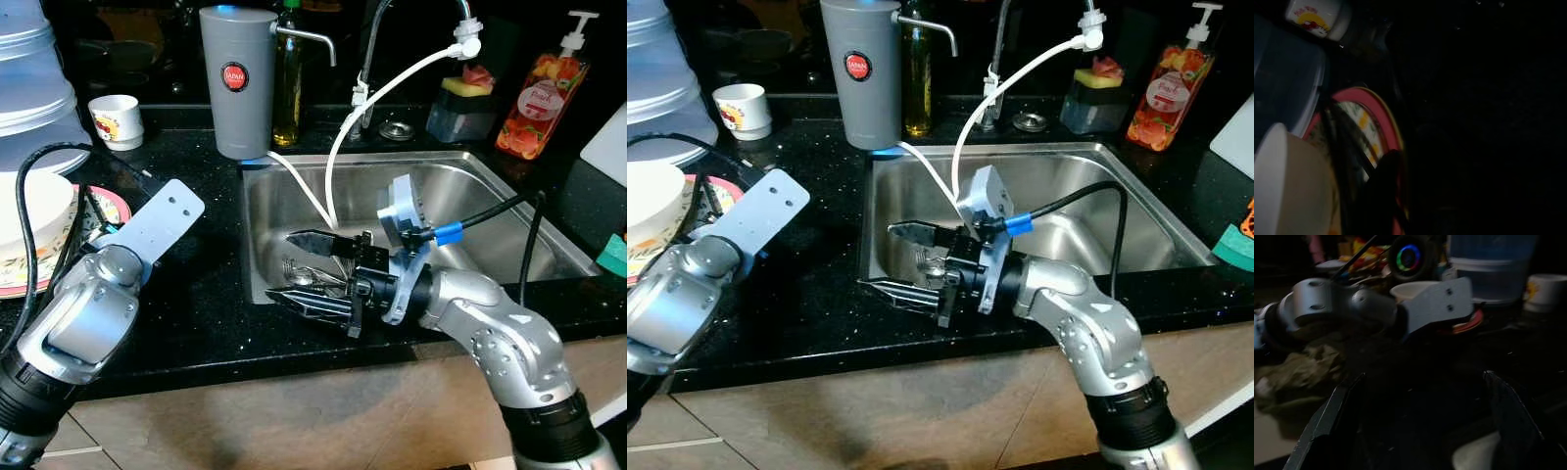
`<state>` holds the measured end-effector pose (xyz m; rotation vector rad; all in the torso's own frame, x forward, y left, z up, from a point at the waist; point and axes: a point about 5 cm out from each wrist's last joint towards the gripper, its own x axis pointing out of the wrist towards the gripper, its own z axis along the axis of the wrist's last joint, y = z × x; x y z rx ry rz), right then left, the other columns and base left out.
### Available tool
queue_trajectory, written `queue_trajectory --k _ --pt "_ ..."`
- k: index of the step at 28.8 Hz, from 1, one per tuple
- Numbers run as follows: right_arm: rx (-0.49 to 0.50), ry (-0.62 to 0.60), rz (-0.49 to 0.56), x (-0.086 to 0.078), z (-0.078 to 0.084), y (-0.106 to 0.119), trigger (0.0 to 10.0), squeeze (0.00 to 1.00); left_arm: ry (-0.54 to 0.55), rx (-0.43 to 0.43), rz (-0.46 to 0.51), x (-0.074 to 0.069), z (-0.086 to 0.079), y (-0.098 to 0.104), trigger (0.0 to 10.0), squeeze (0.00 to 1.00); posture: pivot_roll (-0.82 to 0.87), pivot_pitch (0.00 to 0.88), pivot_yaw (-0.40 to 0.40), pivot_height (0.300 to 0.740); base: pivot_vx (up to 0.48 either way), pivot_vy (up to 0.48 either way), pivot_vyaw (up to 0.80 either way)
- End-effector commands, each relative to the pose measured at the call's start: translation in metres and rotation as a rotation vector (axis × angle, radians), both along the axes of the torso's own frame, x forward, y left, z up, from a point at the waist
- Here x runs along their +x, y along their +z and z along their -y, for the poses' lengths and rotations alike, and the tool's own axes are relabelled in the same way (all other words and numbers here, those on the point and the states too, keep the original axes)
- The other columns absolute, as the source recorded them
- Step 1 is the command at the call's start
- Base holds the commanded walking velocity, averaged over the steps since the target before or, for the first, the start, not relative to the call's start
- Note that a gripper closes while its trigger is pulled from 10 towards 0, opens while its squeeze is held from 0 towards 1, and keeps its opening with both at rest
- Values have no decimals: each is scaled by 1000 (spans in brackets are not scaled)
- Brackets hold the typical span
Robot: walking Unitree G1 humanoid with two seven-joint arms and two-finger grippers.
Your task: Kitchen organization
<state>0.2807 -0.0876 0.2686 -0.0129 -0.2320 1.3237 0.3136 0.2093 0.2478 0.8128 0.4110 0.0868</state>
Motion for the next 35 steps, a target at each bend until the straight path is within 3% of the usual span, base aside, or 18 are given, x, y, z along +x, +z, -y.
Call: queue_trajectory --k 1,20,27,30,33,35 --pt "15 -18 21 2 2 4 10000 0 19 5 -60 -1 -5 -12 0 0 -5 123 -49 740 0 0 0" --pt "26 -40 38 3 2 5 10000 0 -42 21 35 6 5 0 0 0 -2 121 -46 740 0 0 0" --pt "27 -51 39 4 2 5 10000 0 -194 -49 165 10 31 16 0 0 0 114 -43 740 0 0 0" --pt "26 -51 39 4 2 4 10000 0 -227 -71 176 10 37 18 0 0 1 112 -42 740 0 0 0" --pt "25 -54 38 4 2 4 10000 0 -370 -120 173 7 55 16 0 0 1 110 -39 740 0 0 0" --pt "26 -57 38 4 2 3 10000 0 -397 -141 177 5 59 16 0 0 1 110 -38 740 0 0 0"
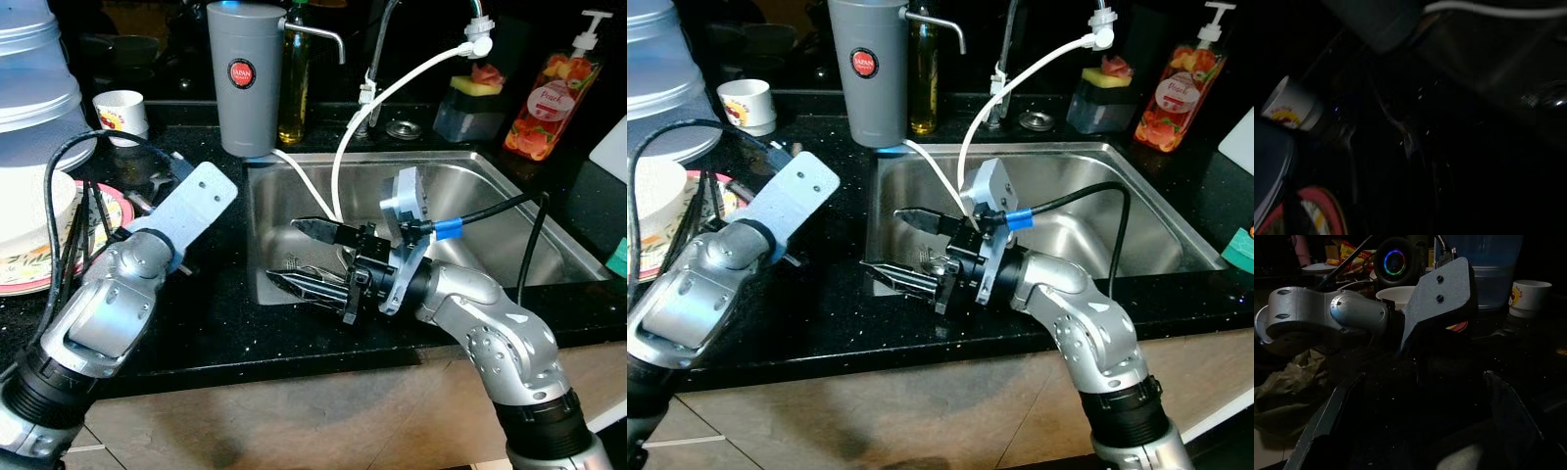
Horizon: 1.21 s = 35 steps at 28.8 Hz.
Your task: Kitchen organization
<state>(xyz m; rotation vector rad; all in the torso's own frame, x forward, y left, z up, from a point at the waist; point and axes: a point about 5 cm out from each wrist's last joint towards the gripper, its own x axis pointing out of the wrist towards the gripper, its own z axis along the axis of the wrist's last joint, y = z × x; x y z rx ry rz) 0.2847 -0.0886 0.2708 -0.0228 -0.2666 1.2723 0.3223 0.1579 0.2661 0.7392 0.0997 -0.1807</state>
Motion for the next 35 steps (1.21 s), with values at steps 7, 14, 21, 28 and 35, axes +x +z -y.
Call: queue_trajectory --k 7,14,21,28,35 --pt "140 -246 26 21 9 13 10000 0 -408 -483 246 -23 45 36 0 0 7 117 -40 740 0 0 0" --pt "339 -496 -37 43 21 26 10000 0 -521 -911 353 -33 38 42 0 0 -2 121 -33 740 0 0 0" --pt "618 -596 -230 53 31 33 10000 1000 -561 -1214 334 -34 25 35 0 0 -1 124 -34 740 0 0 0" --pt "747 -497 -424 58 25 42 10000 0 -671 -1295 250 -42 25 26 0 0 -6 126 -36 740 0 0 0" --pt "662 -392 -484 53 6 45 10000 0 -838 -1356 80 -54 35 20 0 0 -8 122 -38 740 0 0 0"
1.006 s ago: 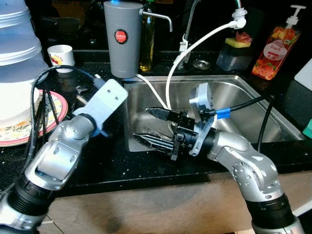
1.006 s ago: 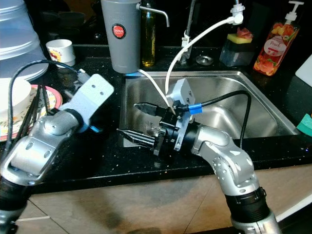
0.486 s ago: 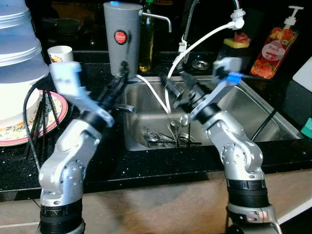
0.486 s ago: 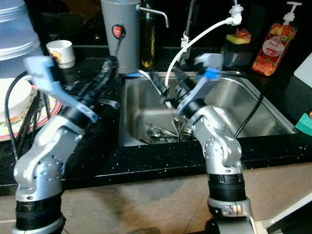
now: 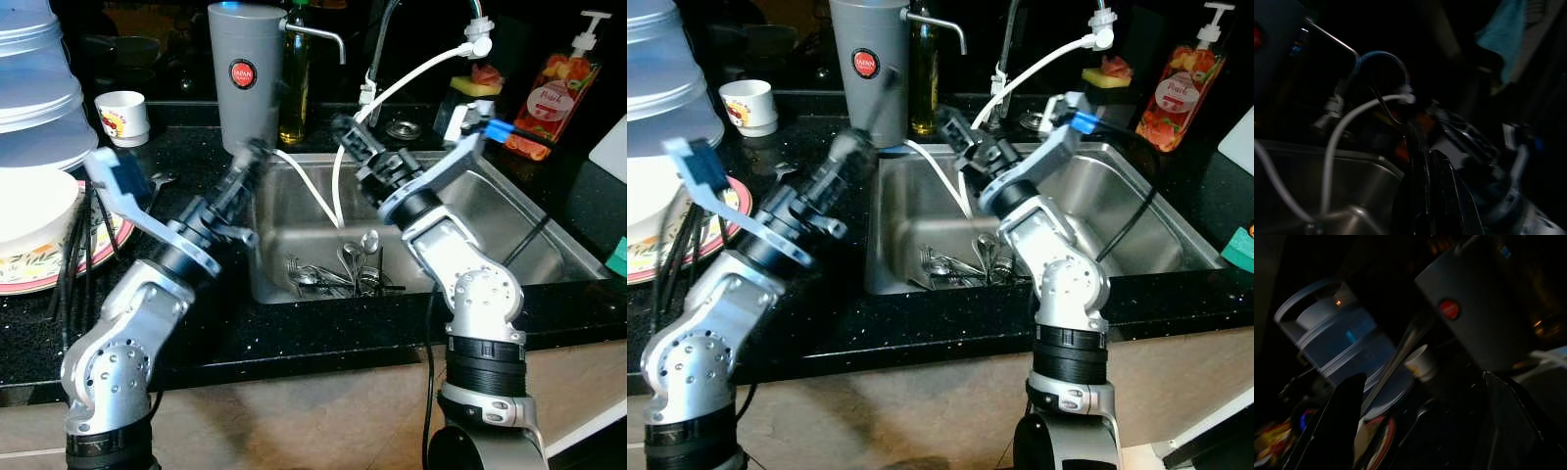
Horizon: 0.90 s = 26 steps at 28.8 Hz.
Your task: Kitchen organization
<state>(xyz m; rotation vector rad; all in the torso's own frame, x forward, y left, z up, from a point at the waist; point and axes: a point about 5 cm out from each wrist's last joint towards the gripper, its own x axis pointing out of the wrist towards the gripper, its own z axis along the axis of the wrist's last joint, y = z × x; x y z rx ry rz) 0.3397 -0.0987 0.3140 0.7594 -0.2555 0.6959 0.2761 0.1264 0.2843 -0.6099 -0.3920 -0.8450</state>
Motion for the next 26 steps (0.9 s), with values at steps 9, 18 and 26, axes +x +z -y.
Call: queue_trajectory --k 9,18,26 --pt "-102 175 -3 -14 -21 1 10000 0 -191 66 6 -18 12 -3 0 0 -9 118 -41 740 0 0 0" --pt "-63 161 -18 -12 -17 4 0 0 -200 72 1 -19 12 -3 0 0 -10 118 -43 740 0 0 0" --pt "-46 152 -26 -12 -14 5 0 0 -198 70 -2 -20 10 -2 0 0 -8 115 -44 740 0 0 0"
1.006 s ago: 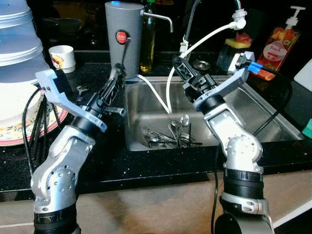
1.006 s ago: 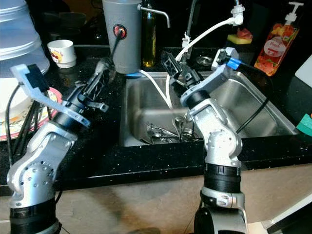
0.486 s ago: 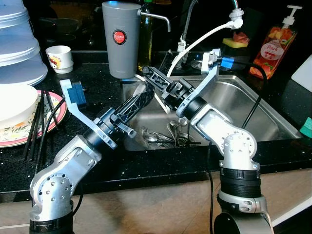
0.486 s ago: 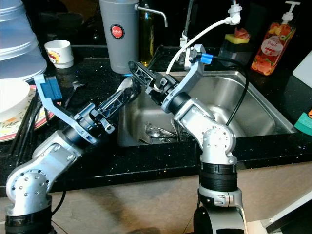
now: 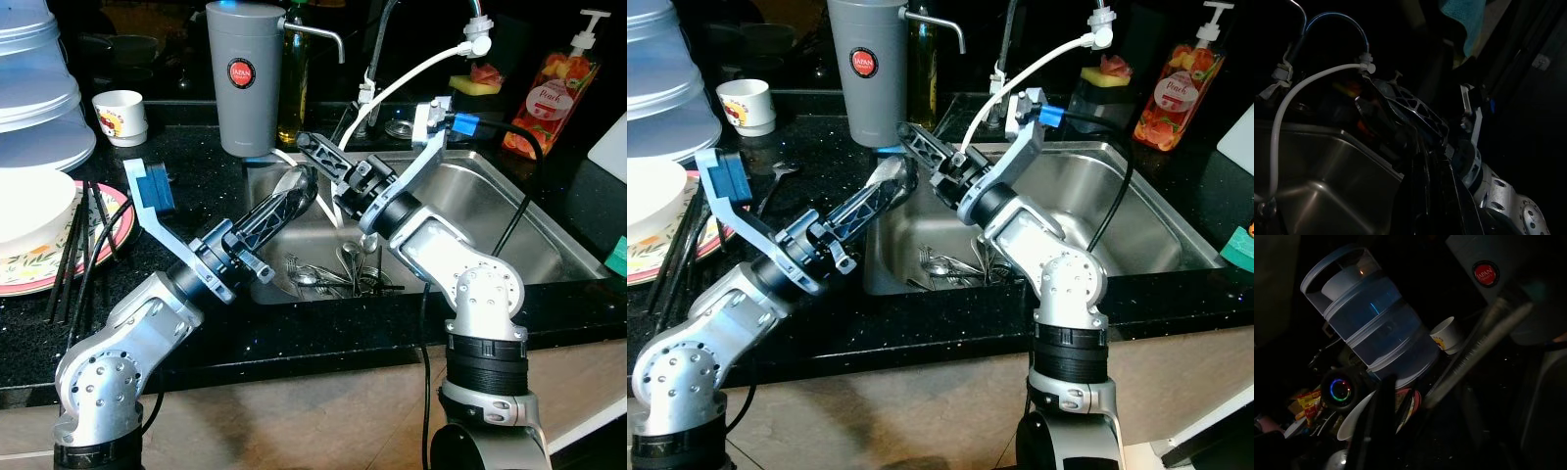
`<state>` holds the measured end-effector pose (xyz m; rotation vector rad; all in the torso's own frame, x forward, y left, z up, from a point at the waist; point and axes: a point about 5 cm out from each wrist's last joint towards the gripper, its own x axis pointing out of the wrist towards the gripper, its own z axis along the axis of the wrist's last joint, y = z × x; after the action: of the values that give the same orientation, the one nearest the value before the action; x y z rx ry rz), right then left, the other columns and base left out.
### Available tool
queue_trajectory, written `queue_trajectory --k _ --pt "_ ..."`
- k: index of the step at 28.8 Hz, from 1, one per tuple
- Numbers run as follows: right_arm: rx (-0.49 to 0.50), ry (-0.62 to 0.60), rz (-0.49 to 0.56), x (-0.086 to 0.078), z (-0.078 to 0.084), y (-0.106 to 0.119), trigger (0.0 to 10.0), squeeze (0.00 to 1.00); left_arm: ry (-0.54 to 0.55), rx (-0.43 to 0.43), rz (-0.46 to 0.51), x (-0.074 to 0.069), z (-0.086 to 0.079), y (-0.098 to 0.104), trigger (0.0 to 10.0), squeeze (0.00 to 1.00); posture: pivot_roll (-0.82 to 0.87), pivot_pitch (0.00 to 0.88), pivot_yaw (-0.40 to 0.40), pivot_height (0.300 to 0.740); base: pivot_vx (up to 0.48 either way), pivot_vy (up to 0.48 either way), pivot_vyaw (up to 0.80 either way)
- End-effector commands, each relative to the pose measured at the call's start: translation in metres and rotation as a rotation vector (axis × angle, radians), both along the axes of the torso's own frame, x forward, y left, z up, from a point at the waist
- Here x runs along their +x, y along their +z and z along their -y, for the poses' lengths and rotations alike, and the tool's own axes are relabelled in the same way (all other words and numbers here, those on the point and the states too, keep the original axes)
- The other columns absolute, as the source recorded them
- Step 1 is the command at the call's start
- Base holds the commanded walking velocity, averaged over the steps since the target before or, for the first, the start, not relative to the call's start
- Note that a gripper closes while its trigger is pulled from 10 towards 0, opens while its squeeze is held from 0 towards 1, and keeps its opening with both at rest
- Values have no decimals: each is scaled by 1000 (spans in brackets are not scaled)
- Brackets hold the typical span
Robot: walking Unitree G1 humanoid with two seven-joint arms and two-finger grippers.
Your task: Kitchen organization
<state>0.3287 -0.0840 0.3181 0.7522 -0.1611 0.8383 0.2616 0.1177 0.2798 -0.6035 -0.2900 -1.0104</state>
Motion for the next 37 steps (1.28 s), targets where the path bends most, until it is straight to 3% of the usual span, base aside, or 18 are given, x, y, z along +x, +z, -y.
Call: queue_trajectory --k 1,16,17,18,19,20,21,33,37 --pt "-3 -5 -2 -1 1 1 0 0 -25 7 24 -6 1 3 0 0 -7 115 -45 740 0 0 0" --pt "61 -1 1 -1 5 6 0 0 7 16 1 -2 1 1 0 24 -7 97 -43 740 0 0 0" --pt "64 -2 1 -1 6 6 0 0 14 21 -1 -2 1 1 0 459 -8 95 -43 740 0 0 0" --pt "64 -2 1 -1 6 6 0 0 14 21 -1 -2 1 1 0 459 -8 95 -43 740 0 0 0" --pt "68 -3 0 -1 6 6 0 0 31 28 -6 0 1 1 7412 1000 -8 96 -42 740 0 0 0" --pt "68 -3 0 -1 6 6 0 0 31 28 -6 0 1 1 7412 1000 -8 96 -42 740 0 0 0" --pt "72 -5 0 0 7 6 0 0 42 29 -7 1 1 1 10000 1000 -8 96 -42 740 0 0 0" --pt "83 -43 0 7 18 9 0 0 82 14 -3 4 -5 3 10000 1000 -7 110 -47 740 0 0 0" --pt "56 -120 13 13 28 10 0 0 156 37 4 9 -9 3 10000 1000 -8 111 -47 740 0 0 0"
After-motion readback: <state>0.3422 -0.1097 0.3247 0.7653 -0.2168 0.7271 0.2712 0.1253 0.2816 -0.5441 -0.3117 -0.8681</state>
